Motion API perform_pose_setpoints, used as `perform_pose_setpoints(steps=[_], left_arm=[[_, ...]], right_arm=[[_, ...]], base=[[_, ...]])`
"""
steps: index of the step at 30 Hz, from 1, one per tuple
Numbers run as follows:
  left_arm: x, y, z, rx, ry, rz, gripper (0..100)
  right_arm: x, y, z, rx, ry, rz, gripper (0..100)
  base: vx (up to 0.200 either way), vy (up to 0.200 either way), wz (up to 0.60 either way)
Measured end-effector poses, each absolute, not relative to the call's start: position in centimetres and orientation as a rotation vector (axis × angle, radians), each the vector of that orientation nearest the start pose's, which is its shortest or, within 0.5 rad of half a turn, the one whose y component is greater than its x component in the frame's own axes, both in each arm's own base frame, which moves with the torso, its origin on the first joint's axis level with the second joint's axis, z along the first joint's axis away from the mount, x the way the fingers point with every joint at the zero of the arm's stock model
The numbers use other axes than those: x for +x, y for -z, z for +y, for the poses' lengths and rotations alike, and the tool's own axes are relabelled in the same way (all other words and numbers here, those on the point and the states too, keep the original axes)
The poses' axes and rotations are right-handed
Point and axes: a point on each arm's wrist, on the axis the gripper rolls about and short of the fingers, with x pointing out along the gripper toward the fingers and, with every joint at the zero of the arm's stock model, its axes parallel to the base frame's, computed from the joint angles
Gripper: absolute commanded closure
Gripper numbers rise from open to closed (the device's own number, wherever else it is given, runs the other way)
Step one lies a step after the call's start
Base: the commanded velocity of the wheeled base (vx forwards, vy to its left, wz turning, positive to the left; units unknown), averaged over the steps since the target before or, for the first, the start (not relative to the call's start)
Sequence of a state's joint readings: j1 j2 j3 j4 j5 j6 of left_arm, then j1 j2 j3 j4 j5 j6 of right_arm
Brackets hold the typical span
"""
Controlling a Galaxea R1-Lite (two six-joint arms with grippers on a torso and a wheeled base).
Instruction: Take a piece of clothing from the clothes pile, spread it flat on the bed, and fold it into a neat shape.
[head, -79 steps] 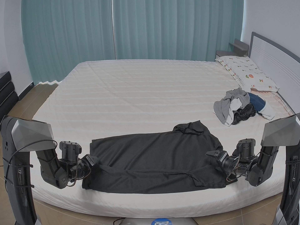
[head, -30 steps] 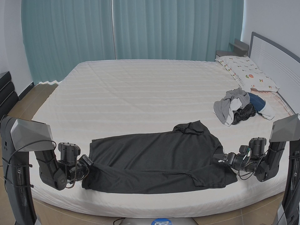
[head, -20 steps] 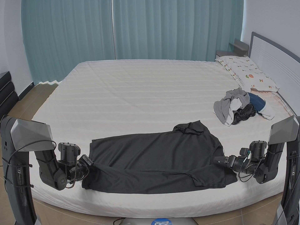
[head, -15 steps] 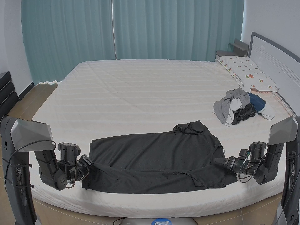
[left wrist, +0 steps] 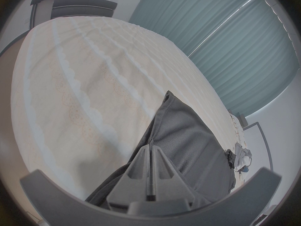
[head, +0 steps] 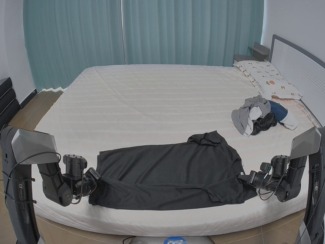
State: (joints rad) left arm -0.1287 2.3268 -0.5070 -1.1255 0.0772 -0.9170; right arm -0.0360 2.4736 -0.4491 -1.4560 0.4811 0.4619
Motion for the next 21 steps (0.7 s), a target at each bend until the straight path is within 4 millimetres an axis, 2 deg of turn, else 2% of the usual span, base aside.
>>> perform_pose_setpoints(steps=[9, 21], left_arm=[[31.2, 3.5, -3.8, -0.809, -0.27, 0.659, 100], [30.8, 3.0, -3.4, -0.849, -0.295, 0.646, 100]], right_arm=[[31.1, 5.3, -0.1, 0.588, -0.308, 0.605, 100], [32.2, 4.6, -0.1, 0.654, -0.297, 0.547, 100]], base=[[0.0, 0.0, 0.0], [0.0, 0.0, 0.0]])
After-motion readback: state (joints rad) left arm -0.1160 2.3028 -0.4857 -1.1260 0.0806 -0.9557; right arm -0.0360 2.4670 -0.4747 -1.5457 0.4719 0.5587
